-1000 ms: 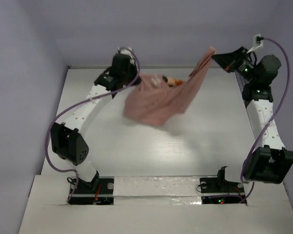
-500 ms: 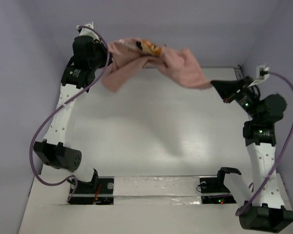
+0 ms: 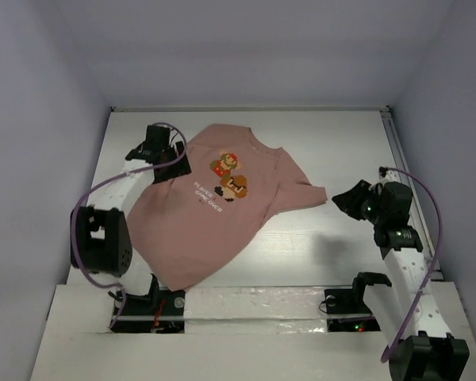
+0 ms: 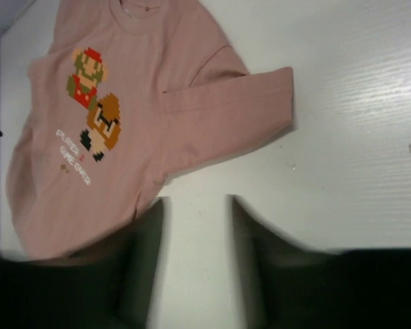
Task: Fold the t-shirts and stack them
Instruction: Flatten the tshirt out
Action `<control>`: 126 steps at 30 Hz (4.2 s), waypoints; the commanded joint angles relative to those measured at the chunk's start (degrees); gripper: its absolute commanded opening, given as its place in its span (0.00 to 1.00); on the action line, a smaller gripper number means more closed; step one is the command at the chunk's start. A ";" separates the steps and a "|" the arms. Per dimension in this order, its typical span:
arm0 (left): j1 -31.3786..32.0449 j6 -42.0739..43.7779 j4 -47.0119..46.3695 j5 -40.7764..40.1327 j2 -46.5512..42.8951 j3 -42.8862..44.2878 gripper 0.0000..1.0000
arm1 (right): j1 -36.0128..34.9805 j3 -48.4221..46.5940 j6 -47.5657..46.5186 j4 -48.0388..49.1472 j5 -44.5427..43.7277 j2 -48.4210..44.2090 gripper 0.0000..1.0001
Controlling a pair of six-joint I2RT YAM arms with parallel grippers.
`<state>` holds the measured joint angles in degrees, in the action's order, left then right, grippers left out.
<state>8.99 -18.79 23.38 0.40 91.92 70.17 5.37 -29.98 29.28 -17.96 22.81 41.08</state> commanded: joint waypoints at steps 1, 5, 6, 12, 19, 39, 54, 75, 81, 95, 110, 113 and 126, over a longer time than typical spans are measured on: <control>0.15 -3.44 -1.58 -1.90 -12.18 -7.92 0.68 | -1.06 -1.67 0.95 -1.56 -1.98 -0.56 0.19; 0.15 -4.94 -1.14 -3.30 -10.46 -13.83 0.78 | -1.06 -1.40 1.13 2.74 -1.10 3.56 0.17; 0.15 -5.03 -1.23 -3.65 -8.70 -14.18 0.79 | -1.06 -1.66 1.22 3.36 -1.79 6.53 0.27; 0.15 -5.91 -8.43 -2.86 5.36 -11.03 0.72 | -1.06 -6.93 1.92 9.68 -7.33 22.70 0.80; 0.15 -4.77 -8.36 -2.16 23.27 6.09 0.00 | -4.48 -14.75 2.10 12.51 -11.11 38.10 0.59; -3.19 -4.41 -8.07 0.73 13.67 20.22 0.69 | -9.58 -8.52 10.36 21.90 -1.98 45.22 0.53; -15.58 -21.64 0.88 -3.74 -32.67 -30.43 0.59 | -10.20 -14.66 7.20 27.02 -4.53 46.47 0.00; -24.20 -35.70 -14.58 -2.95 -18.01 -37.48 0.49 | -22.42 -8.51 -4.67 -9.64 -3.28 8.22 0.67; -24.20 -39.04 -18.01 -3.39 -11.86 -35.54 0.41 | -22.42 -6.94 -2.65 -6.49 -5.85 9.89 0.38; -24.20 -34.66 -16.43 -7.00 -16.33 -31.77 0.00 | -22.42 -6.05 6.84 3.01 -8.74 24.46 0.59; -24.20 -23.76 -17.31 -2.16 -26.08 -34.84 0.00 | -25.14 3.17 21.78 10.48 -3.83 33.97 0.56; -24.20 -22.79 -17.05 -1.90 -26.88 -34.75 0.00 | -25.14 3.70 23.97 13.29 -3.56 36.52 0.52; -24.20 -22.26 -16.52 1.08 -29.87 -35.02 0.00 | -25.14 6.60 28.82 17.25 -9.71 37.75 0.27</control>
<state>-14.87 -42.00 6.90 -0.30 63.94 36.01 -19.22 -25.15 57.87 -0.32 18.68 77.10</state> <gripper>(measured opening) 0.021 0.287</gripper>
